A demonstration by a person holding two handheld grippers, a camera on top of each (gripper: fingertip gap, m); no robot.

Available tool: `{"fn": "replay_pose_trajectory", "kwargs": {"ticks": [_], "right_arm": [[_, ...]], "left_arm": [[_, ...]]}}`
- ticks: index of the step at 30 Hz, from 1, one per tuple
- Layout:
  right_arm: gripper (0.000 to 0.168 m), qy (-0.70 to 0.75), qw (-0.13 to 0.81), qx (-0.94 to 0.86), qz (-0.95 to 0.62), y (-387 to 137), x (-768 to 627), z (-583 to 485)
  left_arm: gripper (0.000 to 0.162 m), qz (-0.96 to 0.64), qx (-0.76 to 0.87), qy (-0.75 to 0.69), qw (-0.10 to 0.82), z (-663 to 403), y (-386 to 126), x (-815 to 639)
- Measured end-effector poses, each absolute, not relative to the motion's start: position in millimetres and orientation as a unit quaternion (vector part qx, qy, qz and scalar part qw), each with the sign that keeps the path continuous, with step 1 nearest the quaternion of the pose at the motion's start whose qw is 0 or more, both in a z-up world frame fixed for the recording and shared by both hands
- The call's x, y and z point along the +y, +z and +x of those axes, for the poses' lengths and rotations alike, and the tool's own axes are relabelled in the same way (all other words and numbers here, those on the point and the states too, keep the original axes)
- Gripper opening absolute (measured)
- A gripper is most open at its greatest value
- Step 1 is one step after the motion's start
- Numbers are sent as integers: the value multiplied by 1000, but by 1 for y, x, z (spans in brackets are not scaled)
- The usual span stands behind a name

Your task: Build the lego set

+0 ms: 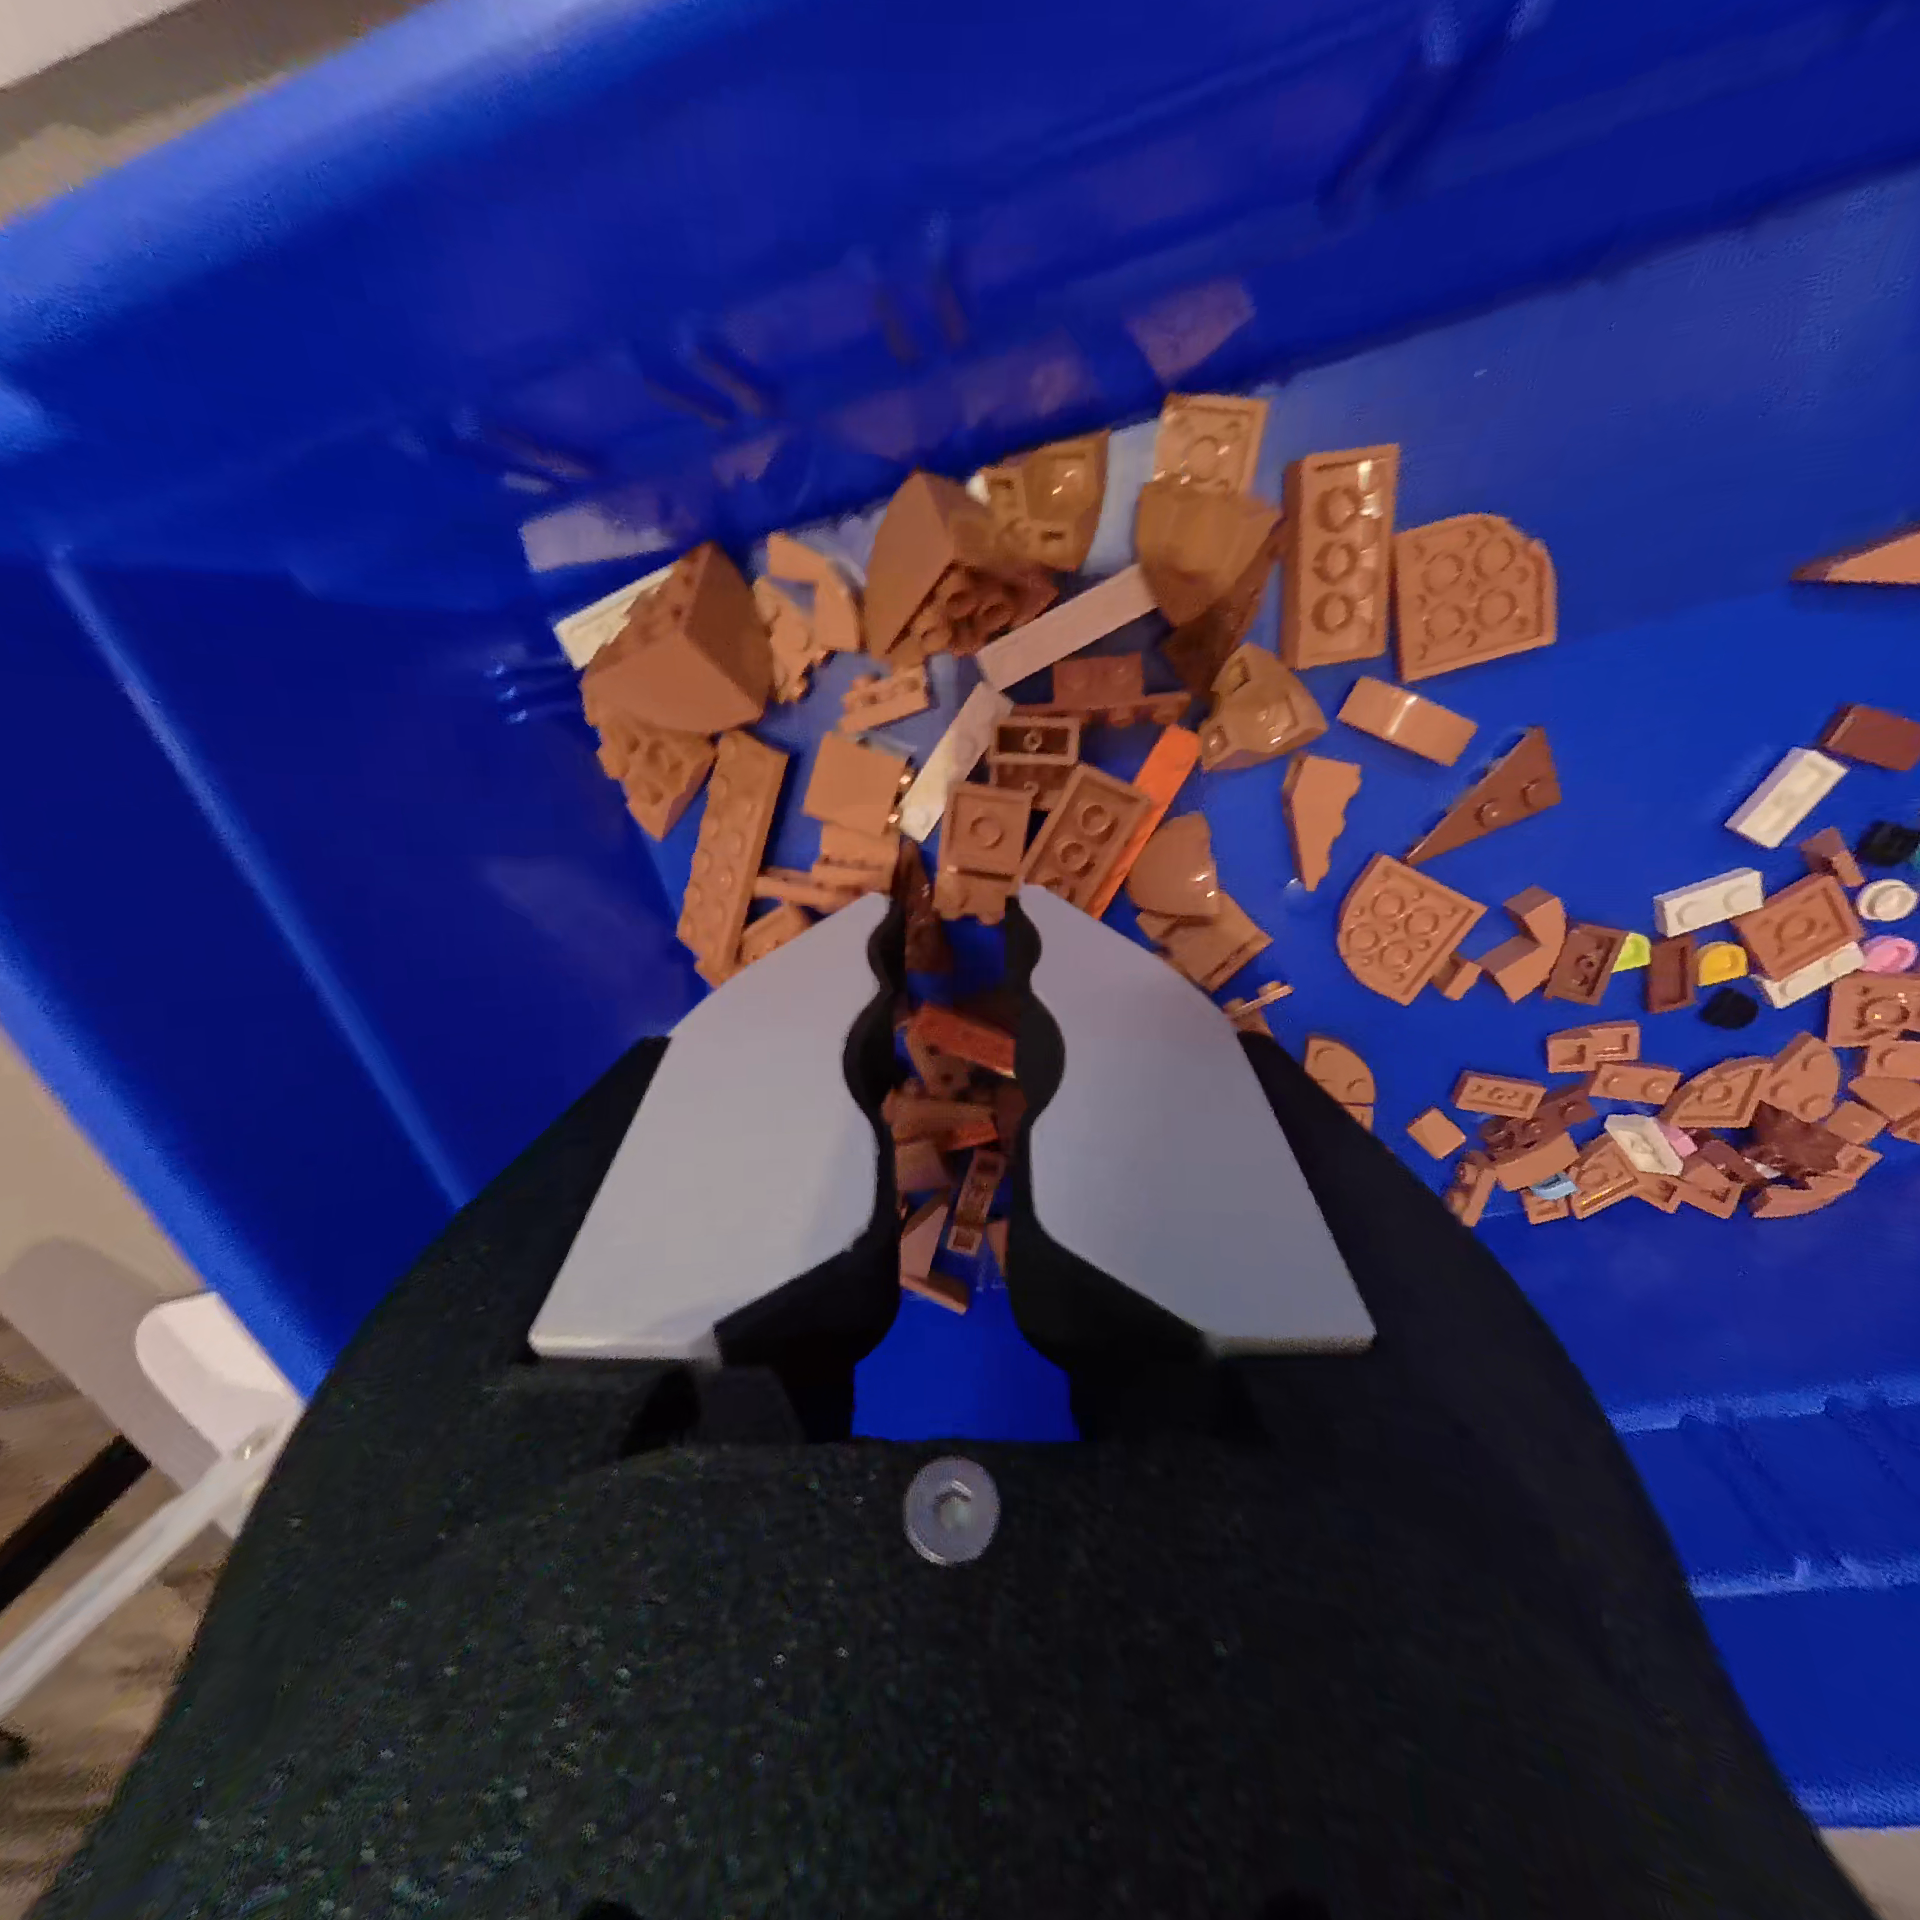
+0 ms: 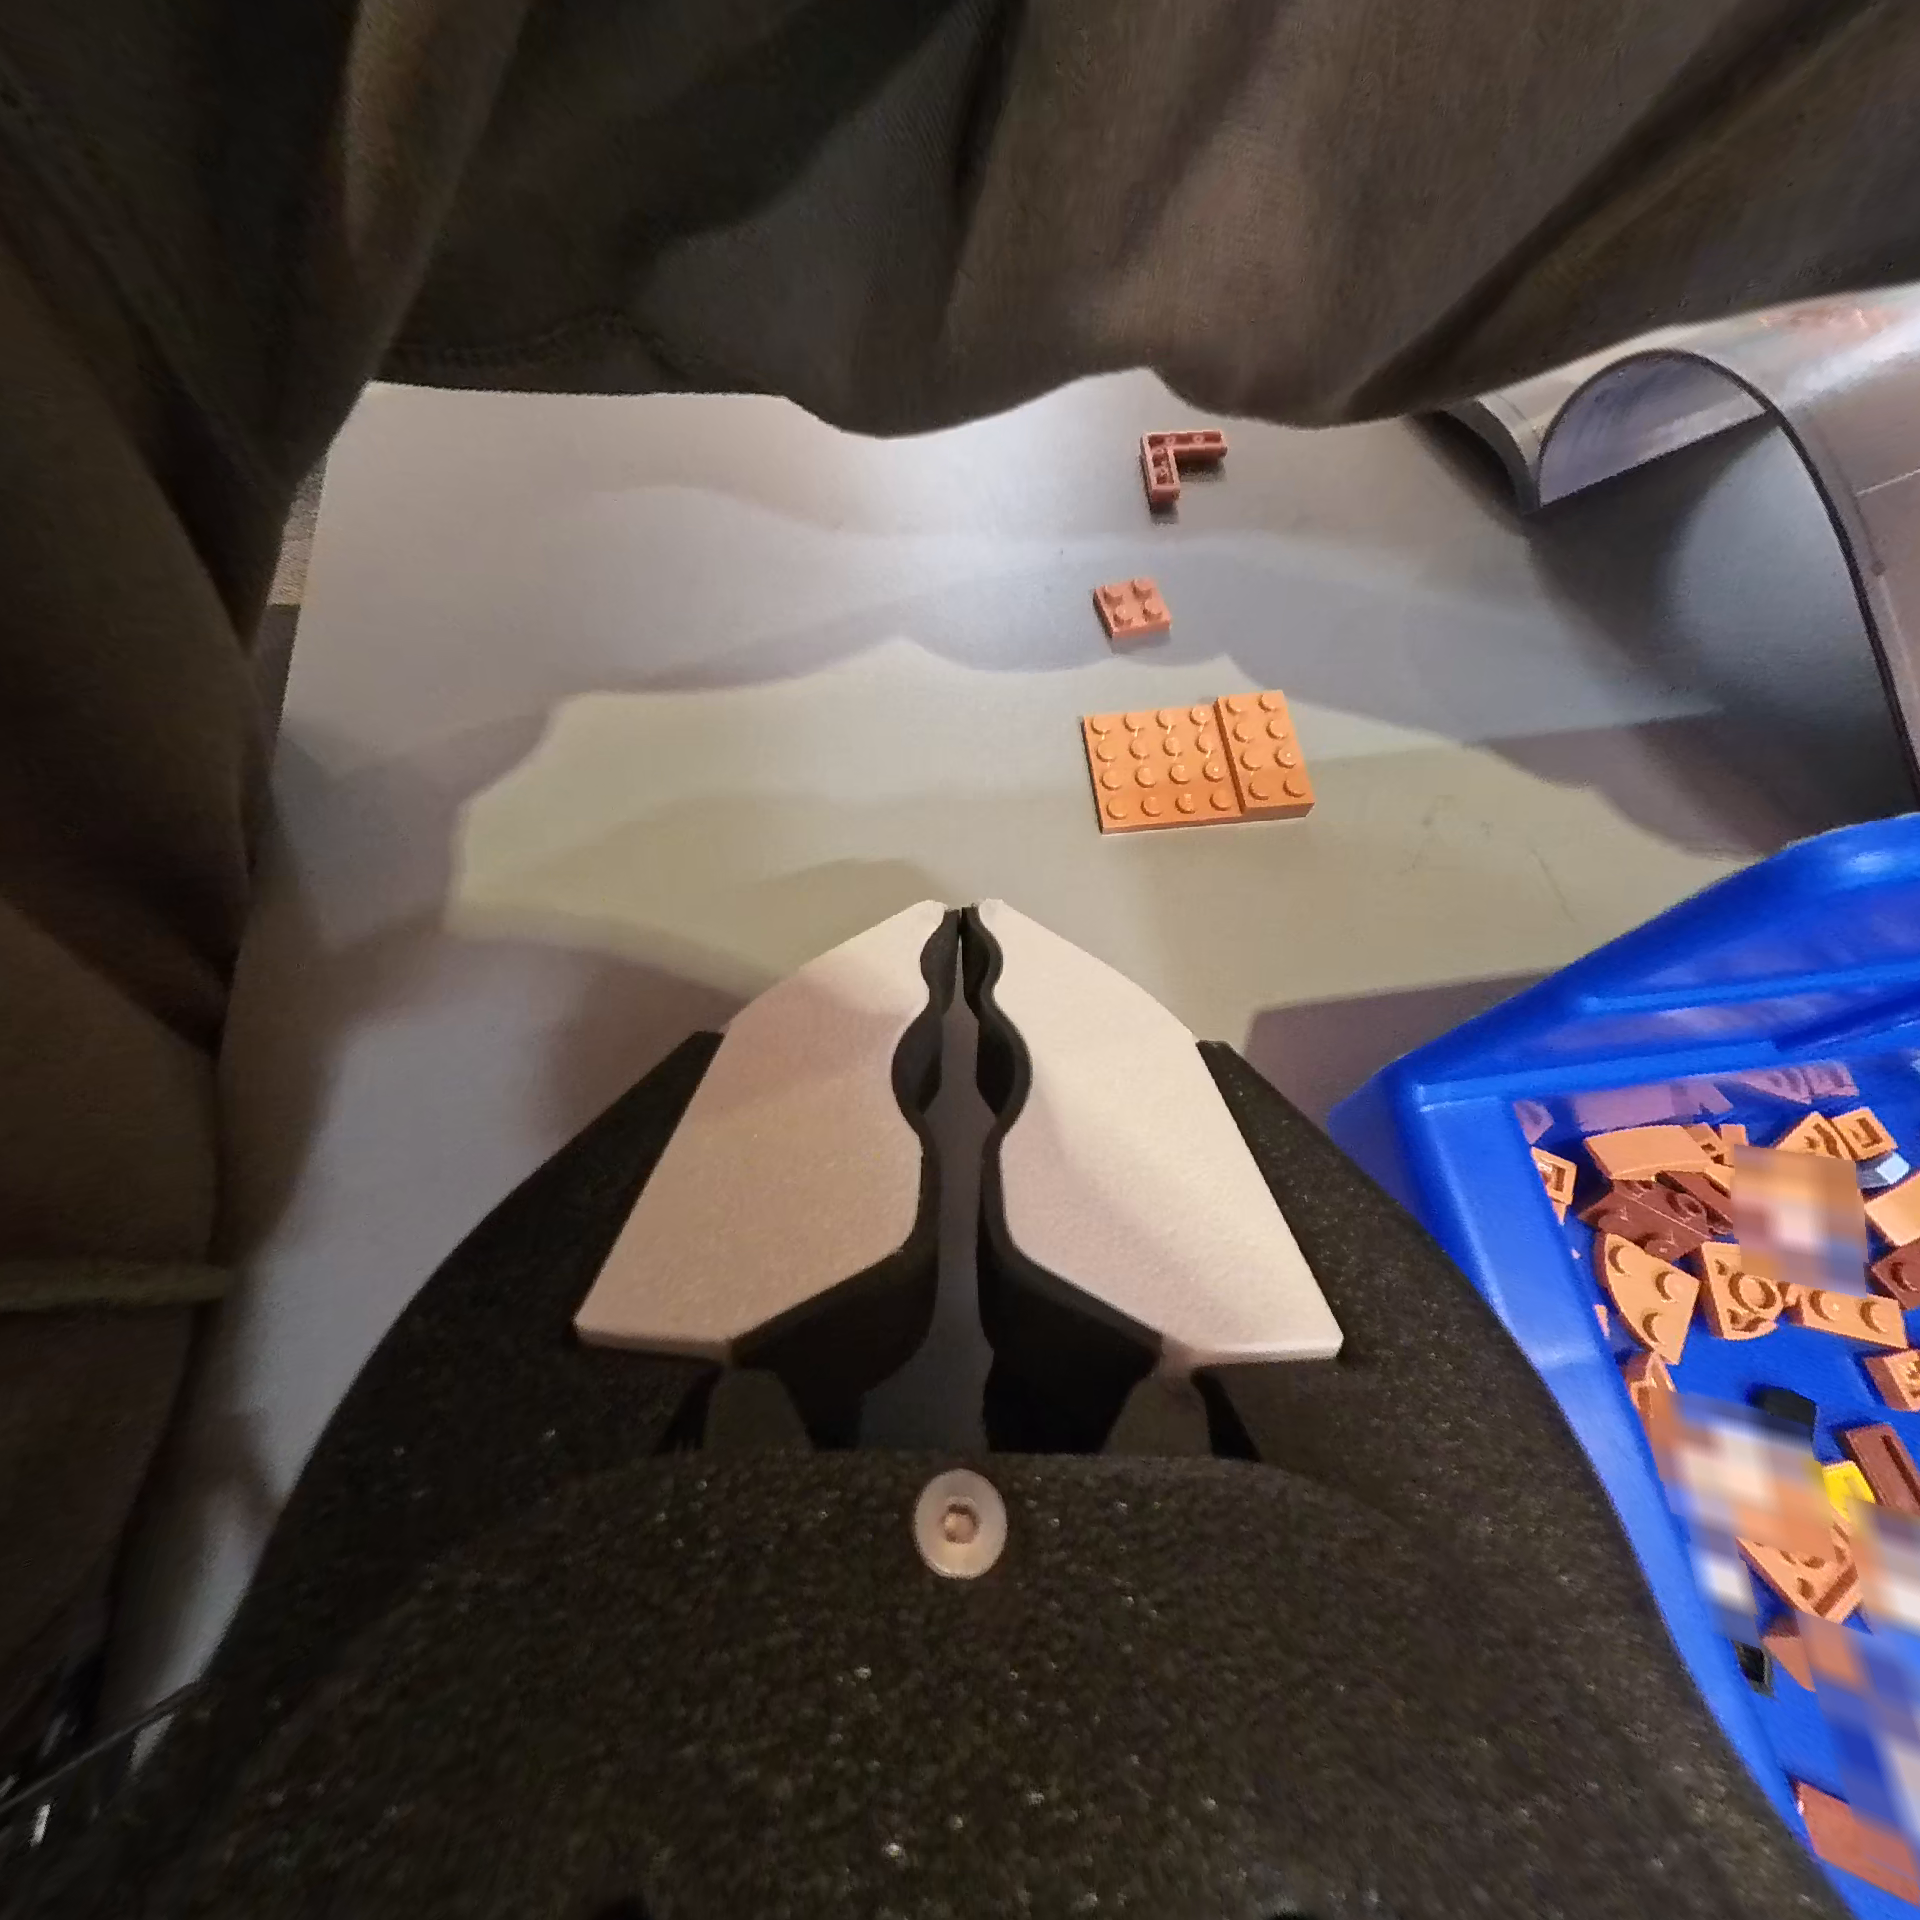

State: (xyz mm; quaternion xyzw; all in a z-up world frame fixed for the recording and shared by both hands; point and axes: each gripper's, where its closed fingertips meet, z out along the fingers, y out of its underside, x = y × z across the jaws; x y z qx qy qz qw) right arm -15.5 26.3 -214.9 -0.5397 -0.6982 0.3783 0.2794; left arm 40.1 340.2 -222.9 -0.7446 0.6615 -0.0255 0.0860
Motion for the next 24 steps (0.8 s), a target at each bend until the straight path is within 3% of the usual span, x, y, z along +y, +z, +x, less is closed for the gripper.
{"fn": "replay_pose_trajectory", "kwargs": {"ticks": [5,12,24], "right_arm": [[0,380,279,-697,-540,-215,26,-15],[0,381,279,-697,-539,-214,26,-15],[0,381,279,-697,-540,-214,26,-15]], "left_arm": [[25,-722,688,-32,60,45,-233,328],[4,-726,687,-7,37,26,-239,327],[3,-712,700,-4,59,31,-231,328]]}}
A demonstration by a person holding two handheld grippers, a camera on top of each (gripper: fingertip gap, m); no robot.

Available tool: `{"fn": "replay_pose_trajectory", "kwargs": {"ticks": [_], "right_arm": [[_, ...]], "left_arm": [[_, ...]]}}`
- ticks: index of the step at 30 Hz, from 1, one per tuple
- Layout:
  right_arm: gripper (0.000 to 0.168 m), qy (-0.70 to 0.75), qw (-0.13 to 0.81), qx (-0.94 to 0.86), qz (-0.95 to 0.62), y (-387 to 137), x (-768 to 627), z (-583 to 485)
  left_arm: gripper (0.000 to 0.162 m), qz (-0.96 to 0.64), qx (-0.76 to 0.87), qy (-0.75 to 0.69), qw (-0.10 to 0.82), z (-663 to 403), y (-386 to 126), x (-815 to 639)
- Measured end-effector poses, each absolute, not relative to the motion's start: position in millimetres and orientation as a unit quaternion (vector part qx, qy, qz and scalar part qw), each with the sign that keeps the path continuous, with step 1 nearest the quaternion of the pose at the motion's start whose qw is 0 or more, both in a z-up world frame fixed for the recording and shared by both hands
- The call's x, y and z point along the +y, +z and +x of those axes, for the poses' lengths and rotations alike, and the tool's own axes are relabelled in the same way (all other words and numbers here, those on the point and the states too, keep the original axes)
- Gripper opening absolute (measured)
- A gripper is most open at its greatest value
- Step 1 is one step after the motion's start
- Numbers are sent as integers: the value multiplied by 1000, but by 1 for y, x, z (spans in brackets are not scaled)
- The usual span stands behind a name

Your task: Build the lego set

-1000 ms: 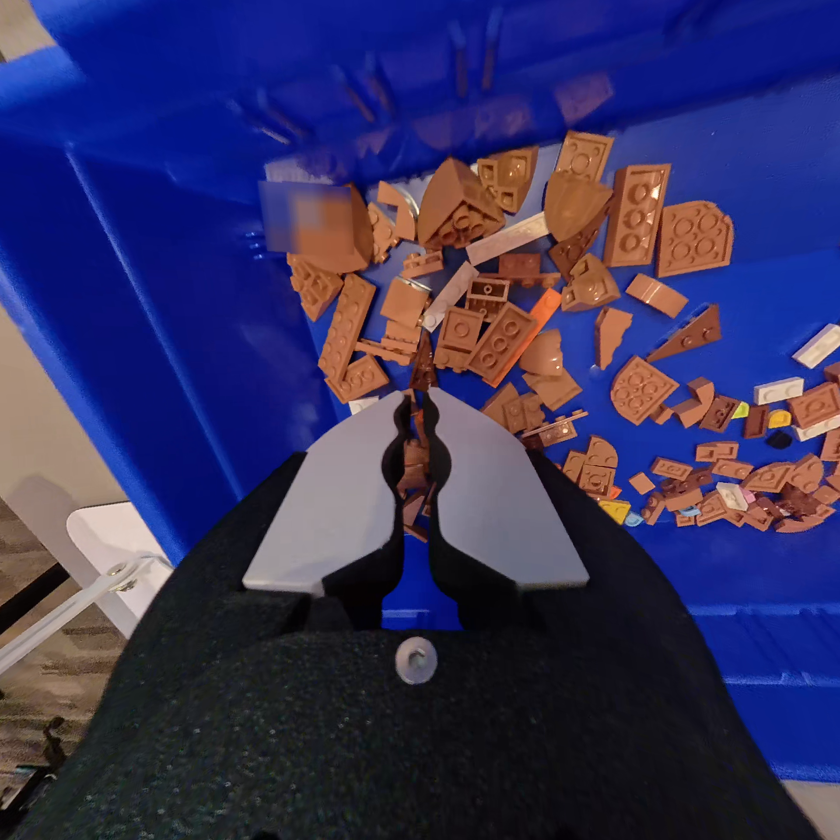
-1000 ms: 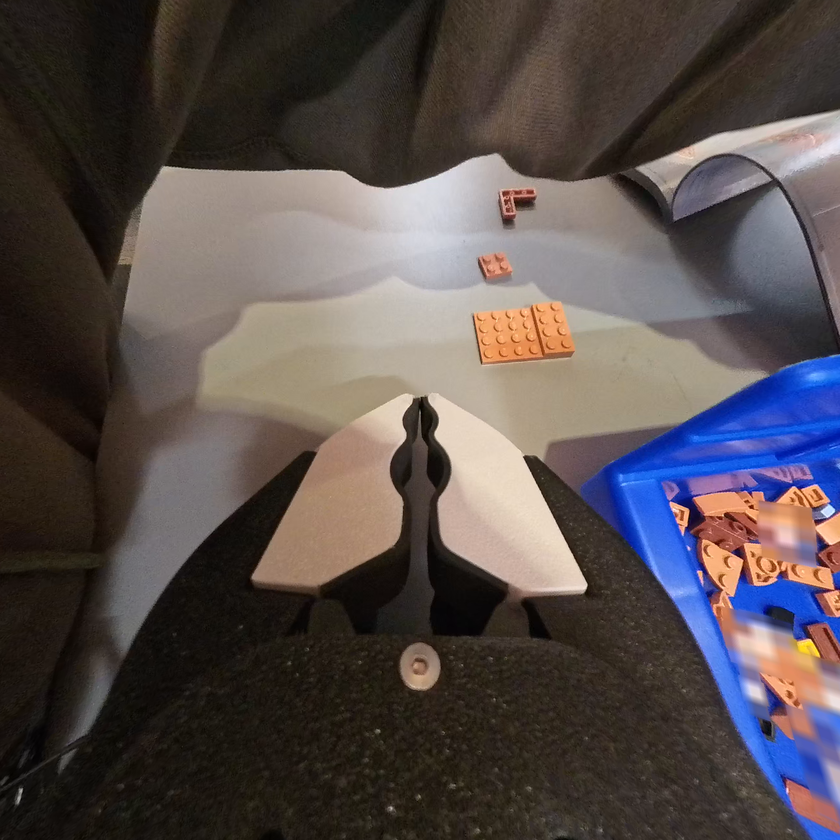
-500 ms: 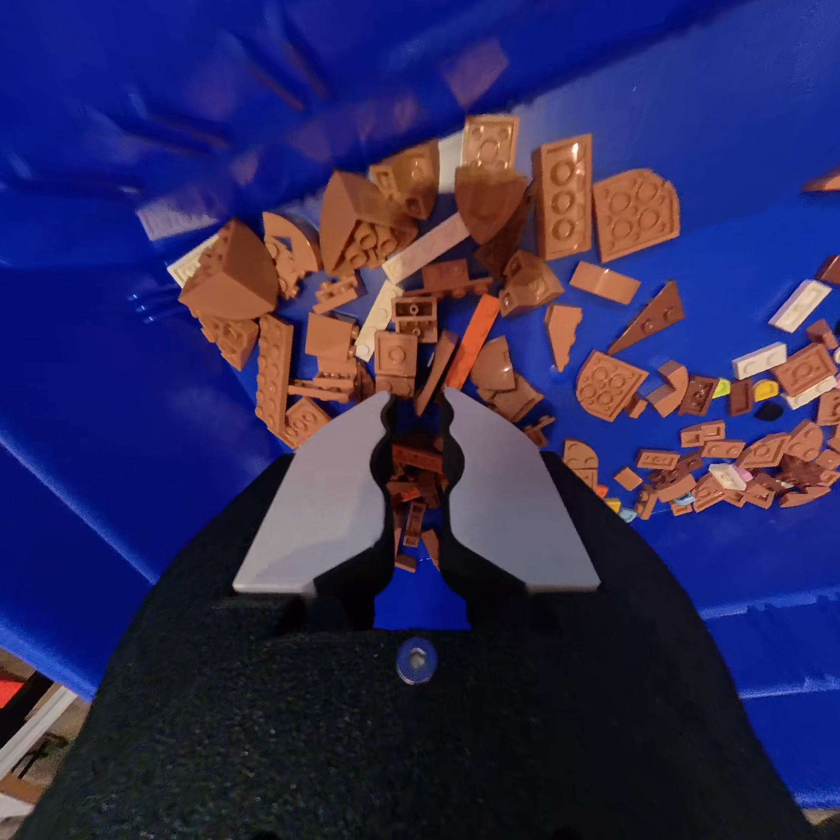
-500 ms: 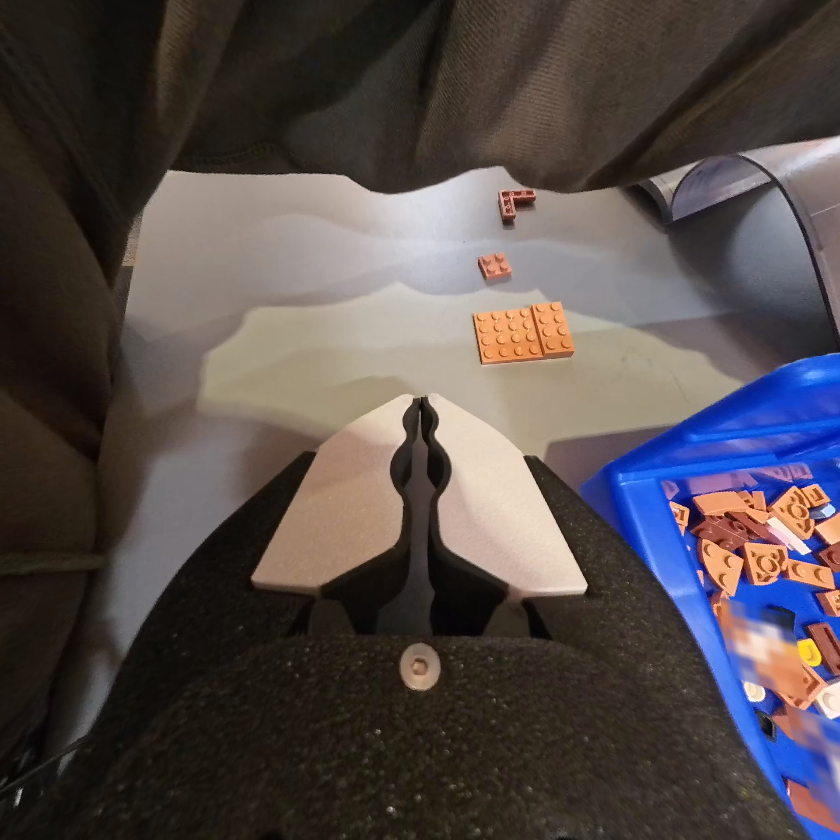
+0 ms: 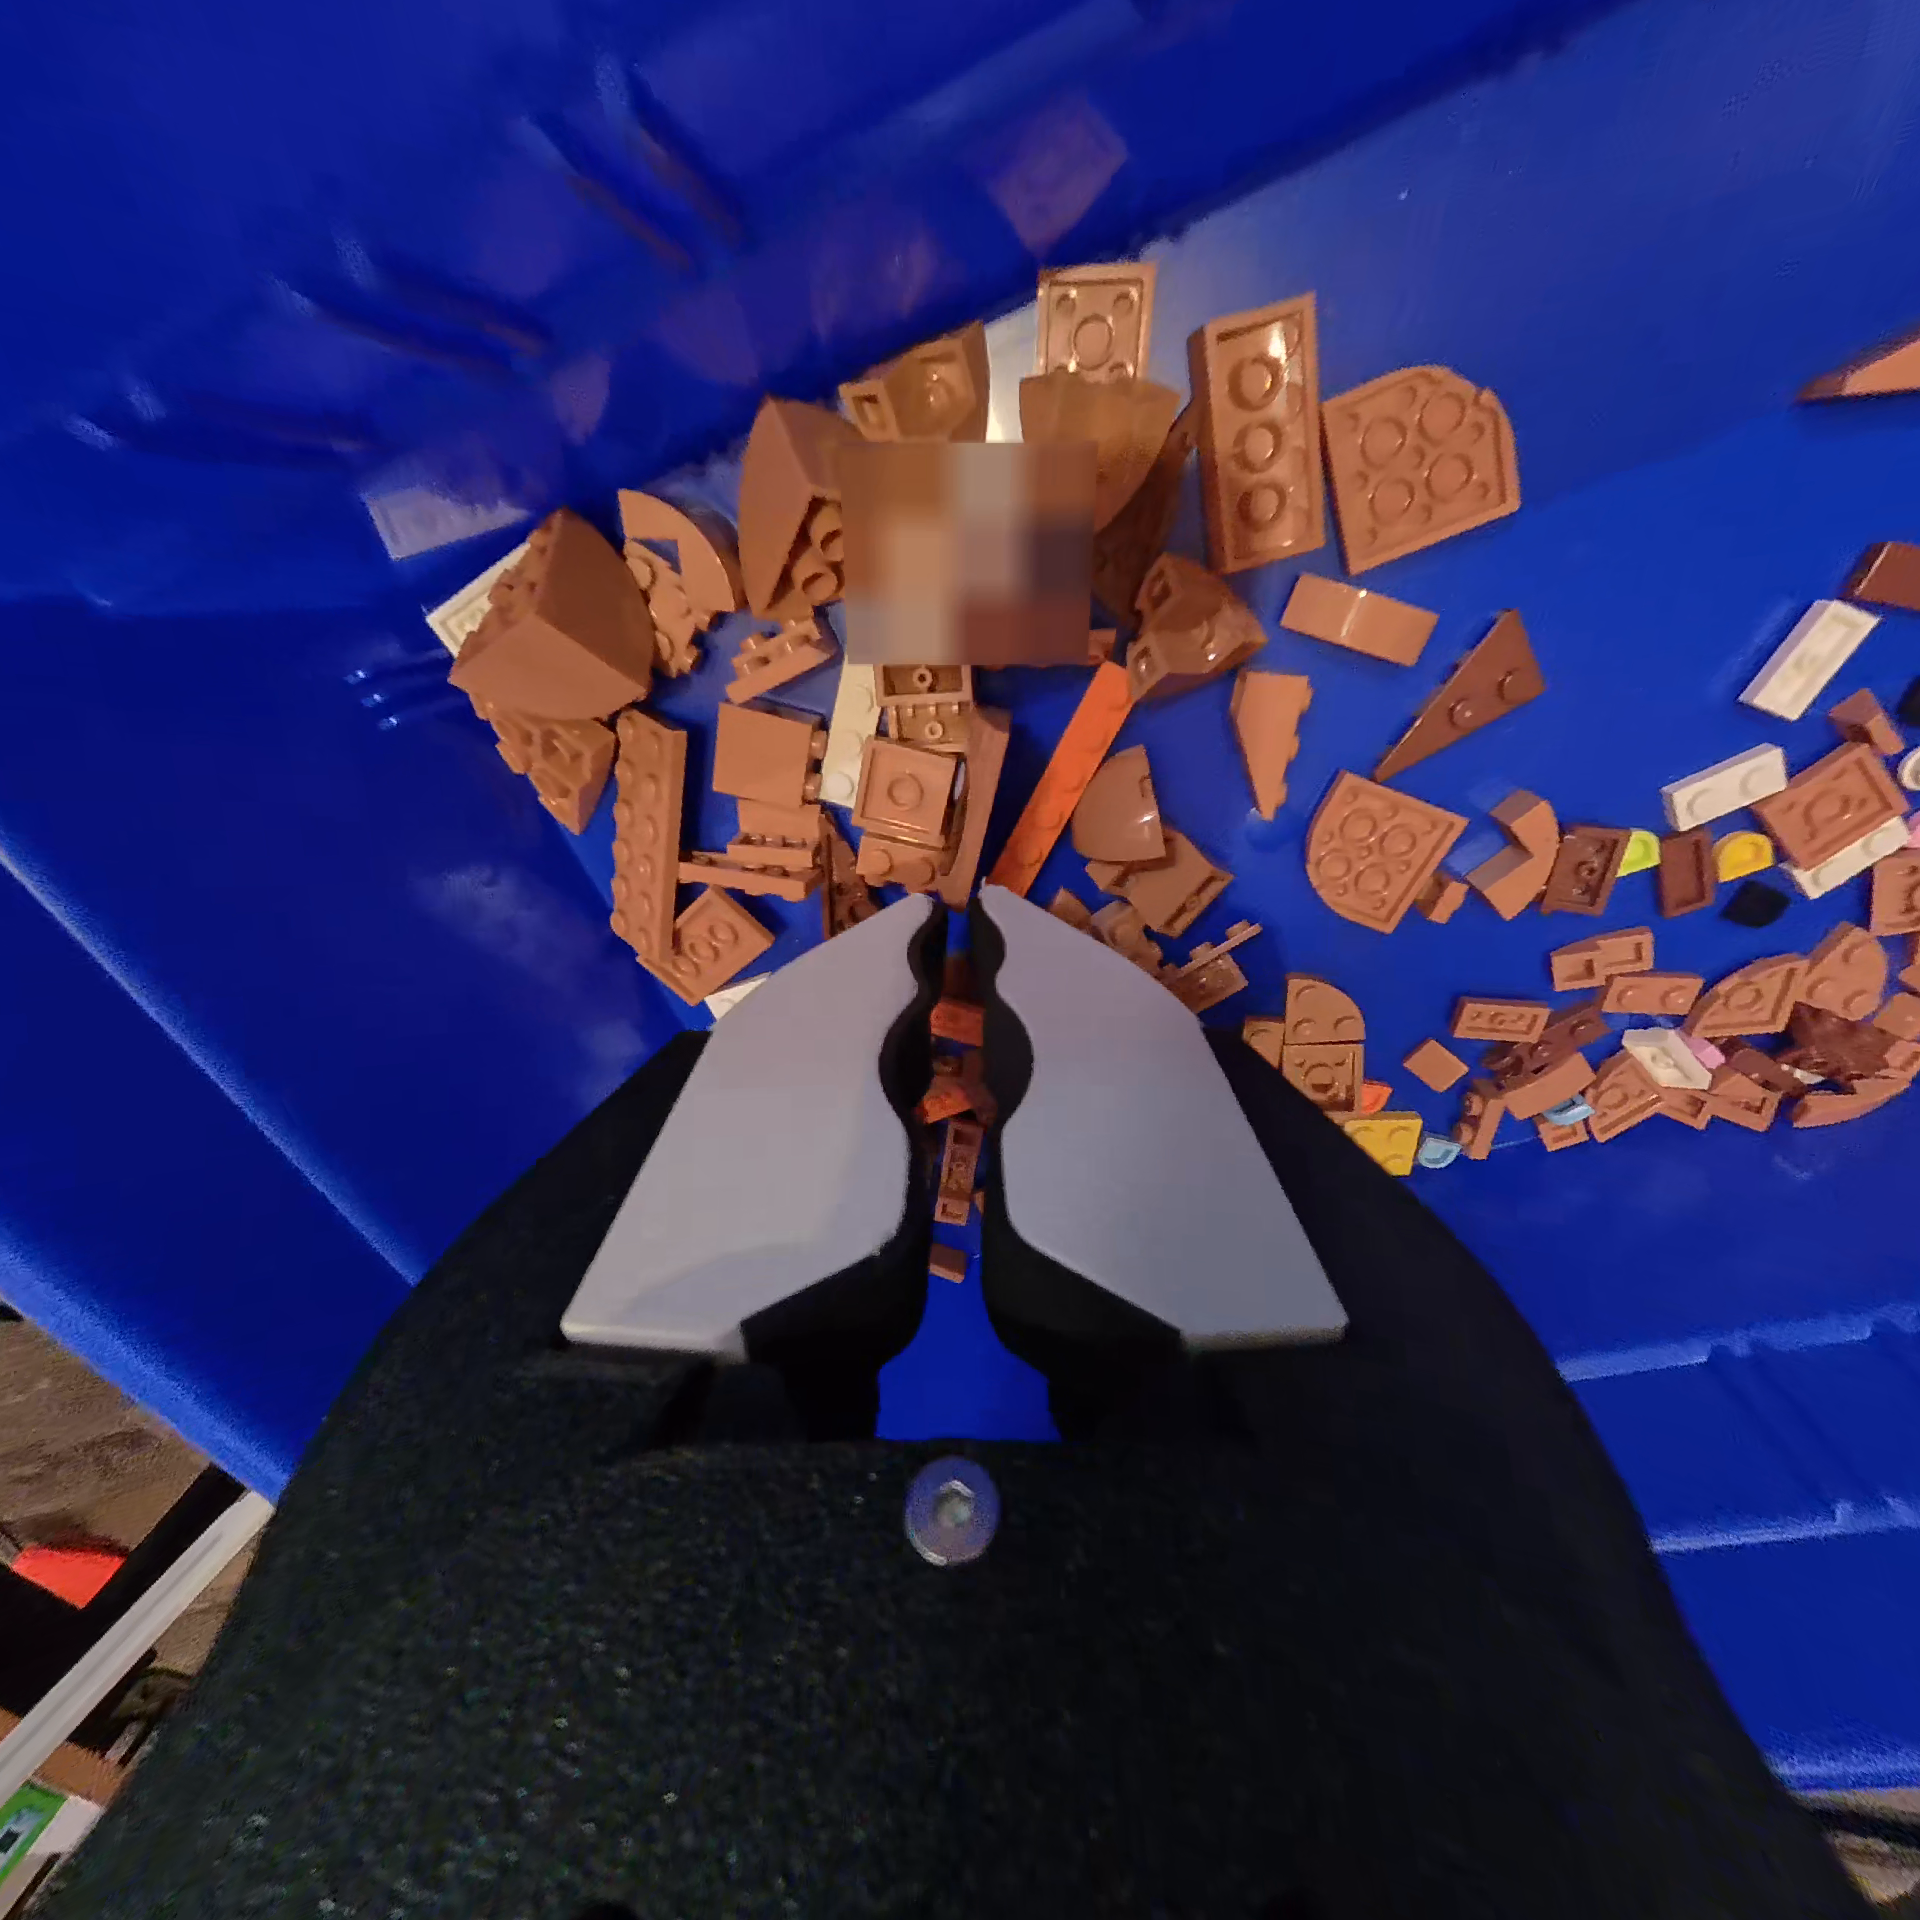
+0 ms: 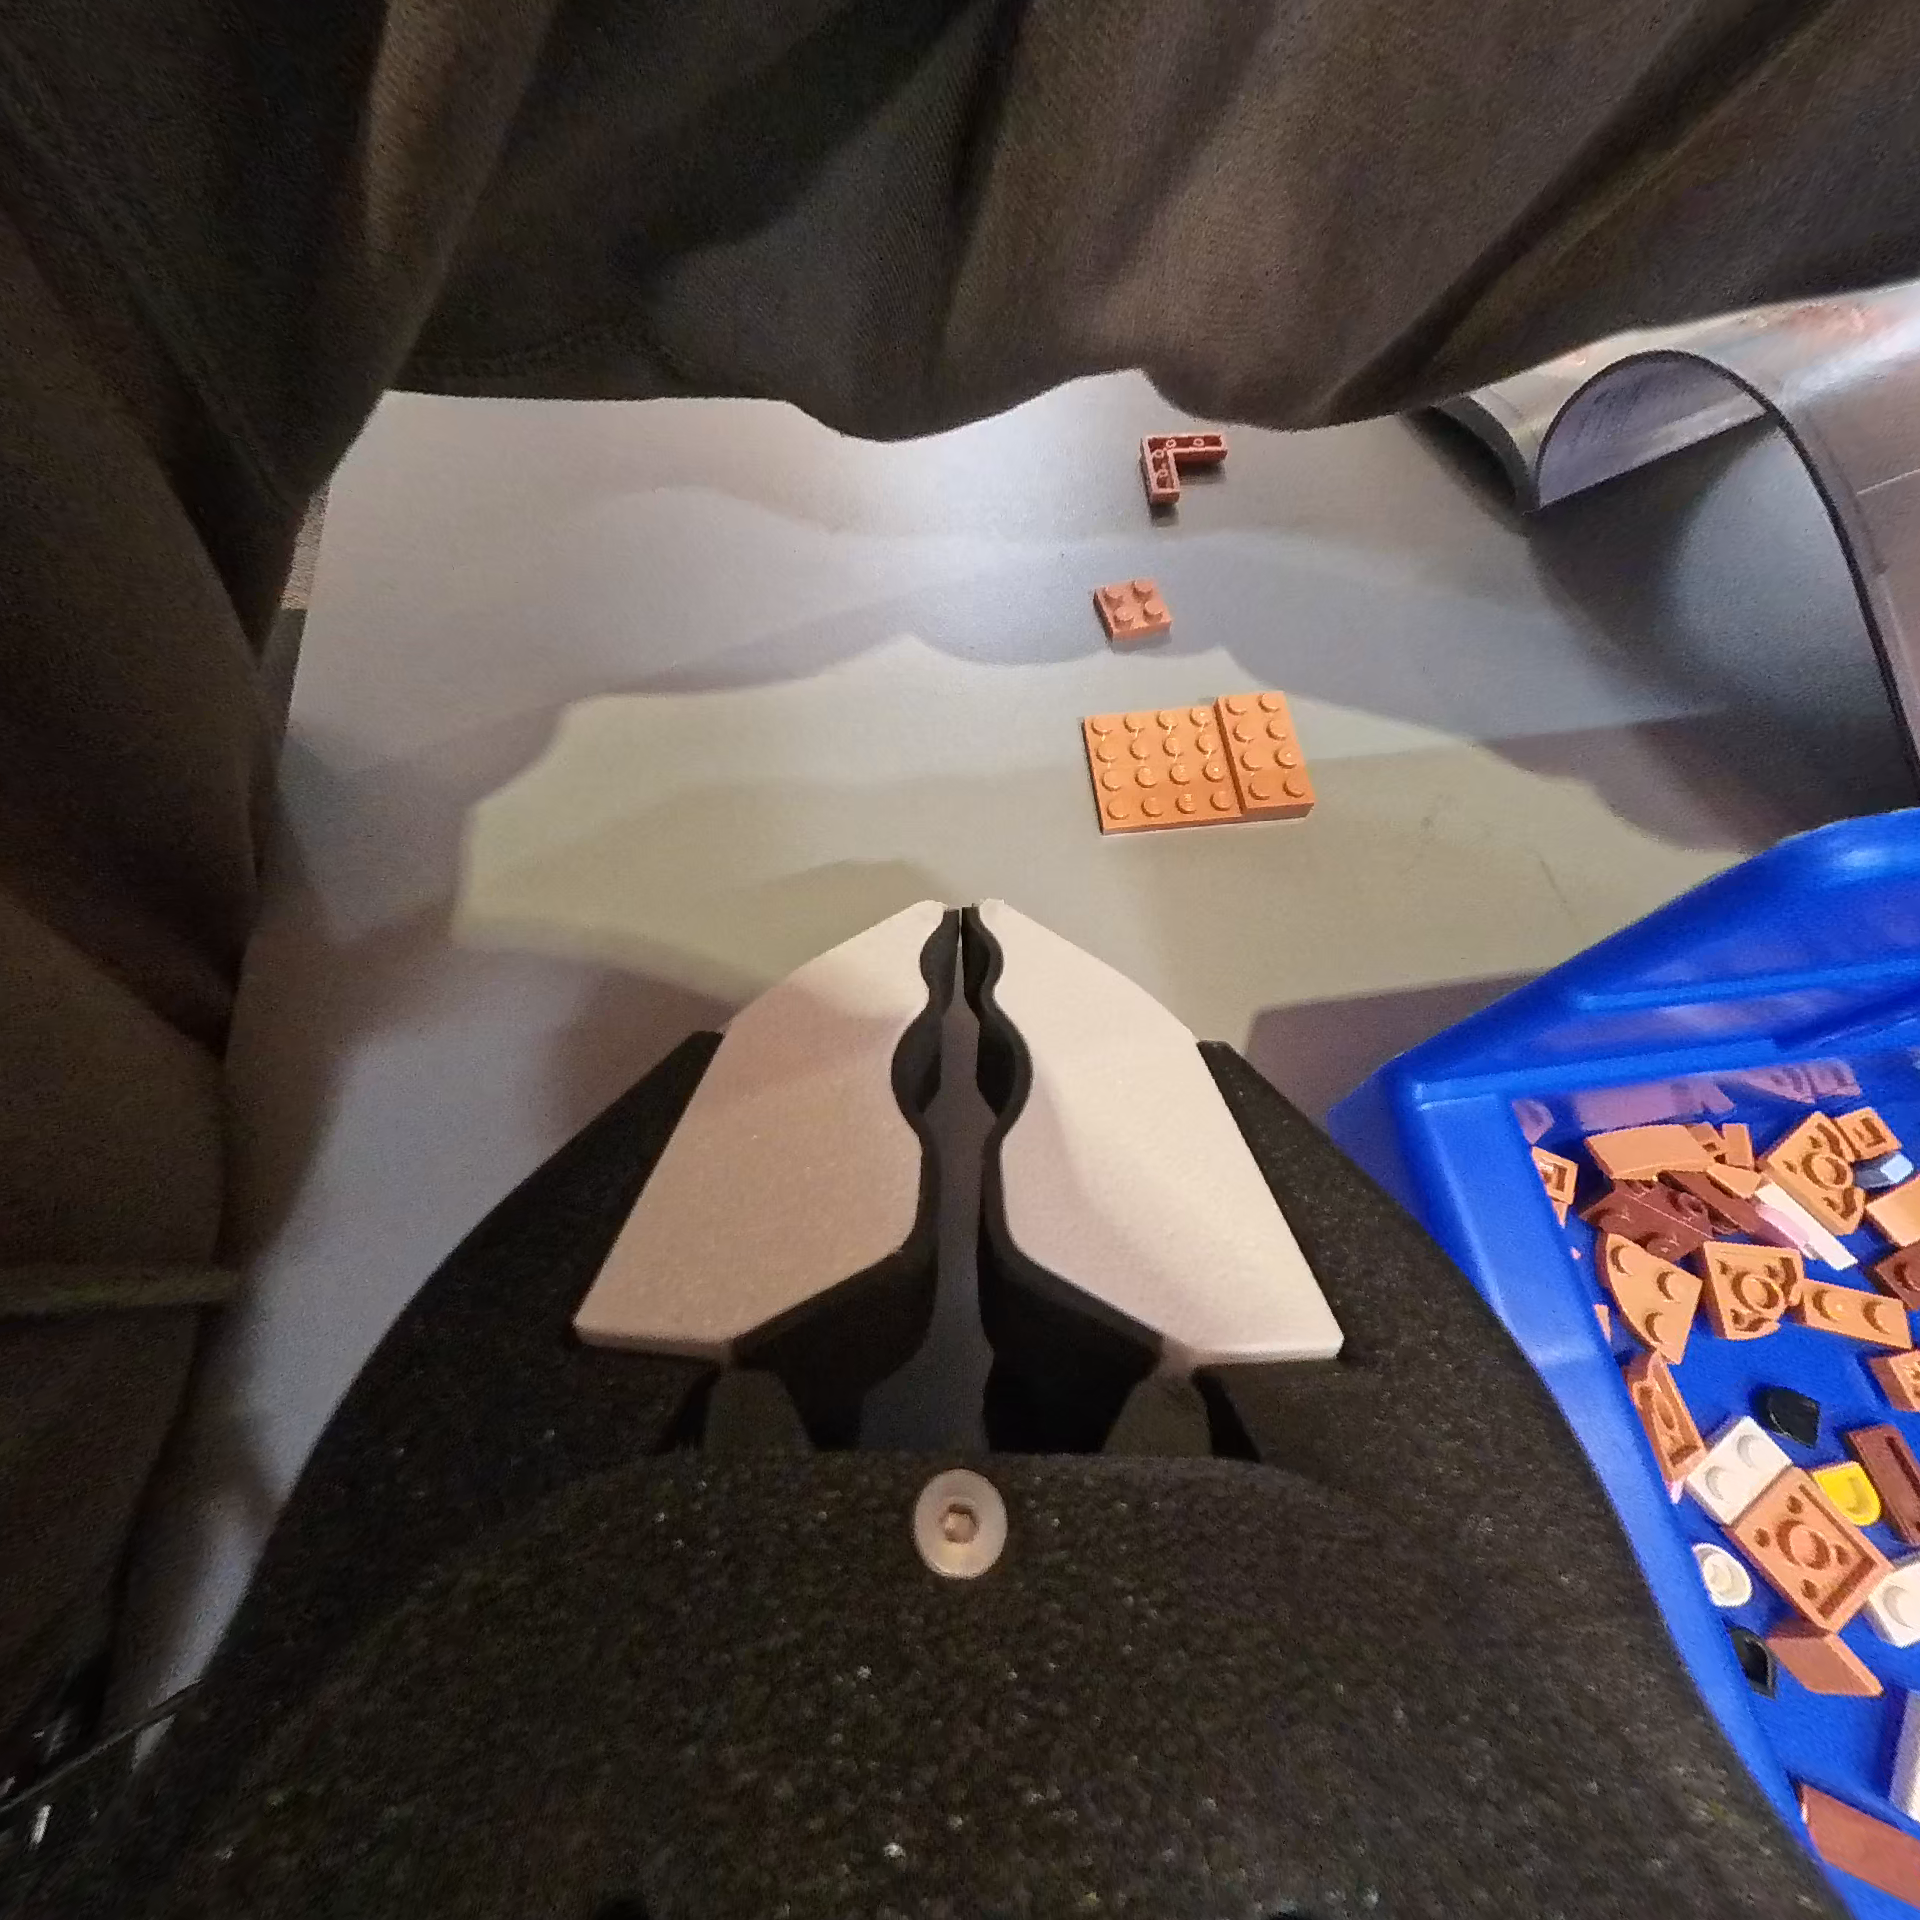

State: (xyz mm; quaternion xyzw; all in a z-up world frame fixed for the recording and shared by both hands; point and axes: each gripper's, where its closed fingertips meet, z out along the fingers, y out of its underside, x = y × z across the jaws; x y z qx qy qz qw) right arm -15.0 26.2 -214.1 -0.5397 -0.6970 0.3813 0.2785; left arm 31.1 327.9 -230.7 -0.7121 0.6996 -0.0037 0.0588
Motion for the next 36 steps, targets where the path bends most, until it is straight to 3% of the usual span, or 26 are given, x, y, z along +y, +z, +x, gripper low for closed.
{"fn": "replay_pose_trajectory", "kwargs": {"ticks": [17,20,23,32,36], "right_arm": [[0,382,278,-697,-540,-214,26,-15],[0,382,278,-697,-540,-214,26,-15],[0,382,278,-697,-540,-214,26,-15],[0,382,278,-697,-539,-214,26,-15],[0,382,278,-697,-539,-214,26,-15]], "left_arm": [[3,-763,643,62,31,-9,-218,340],[11,-768,636,75,17,-17,-221,339],[22,-768,636,65,31,-11,-220,340],[24,-717,686,-23,118,44,-216,340],[25,-708,698,-18,110,48,-226,341]]}}
